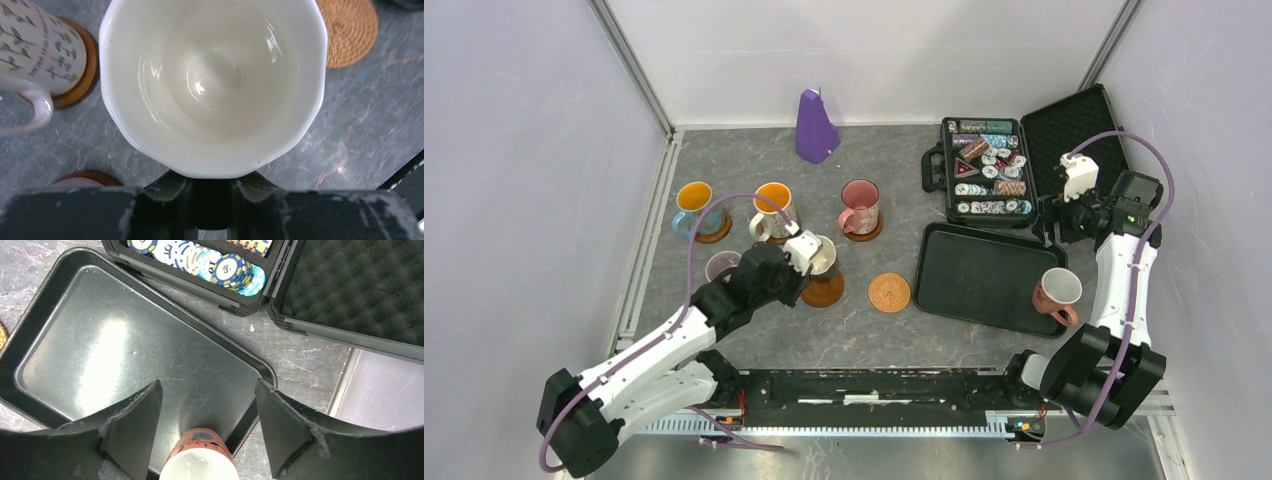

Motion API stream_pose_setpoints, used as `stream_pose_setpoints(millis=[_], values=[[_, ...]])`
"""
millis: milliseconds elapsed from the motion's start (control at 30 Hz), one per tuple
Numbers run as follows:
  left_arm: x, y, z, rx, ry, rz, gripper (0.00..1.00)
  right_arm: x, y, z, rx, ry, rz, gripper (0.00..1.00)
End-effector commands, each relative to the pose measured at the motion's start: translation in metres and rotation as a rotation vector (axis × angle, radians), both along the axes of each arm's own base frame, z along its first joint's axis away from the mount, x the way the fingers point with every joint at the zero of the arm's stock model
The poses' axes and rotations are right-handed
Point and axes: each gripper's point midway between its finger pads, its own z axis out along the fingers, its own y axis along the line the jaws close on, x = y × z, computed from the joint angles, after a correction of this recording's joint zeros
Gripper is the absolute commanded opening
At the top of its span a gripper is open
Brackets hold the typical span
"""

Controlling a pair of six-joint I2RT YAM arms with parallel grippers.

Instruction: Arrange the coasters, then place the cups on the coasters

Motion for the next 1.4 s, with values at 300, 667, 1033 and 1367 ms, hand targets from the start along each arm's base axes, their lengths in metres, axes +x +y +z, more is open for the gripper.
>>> stream_pose_setpoints(millis=[300, 667, 1033, 1367], values=[[0.009, -0.011, -0.003, -0.039, -0.142, -0.099, 0.02, -0.003, 0.0, 0.001, -0.018, 0.002, 0.018, 0.85], [0.016, -0.008, -0.013, -0.002, -0.121, -0.082, 0.02, -0.002, -0.001, 0.002, -0.021, 0.0, 0.009, 0.87], [0.017, -0.004, -0.02, 0.015, -0.076, -0.065, 0.02, -0.002, -0.001, 0.001, -0.019, -0.002, 0.014, 0.88], [0.016, -0.007, -0.018, 0.016, -0.049, -0.093, 0.06, -0.005, -0.002, -0.001, -0.034, 0.006, 0.02, 0.89]])
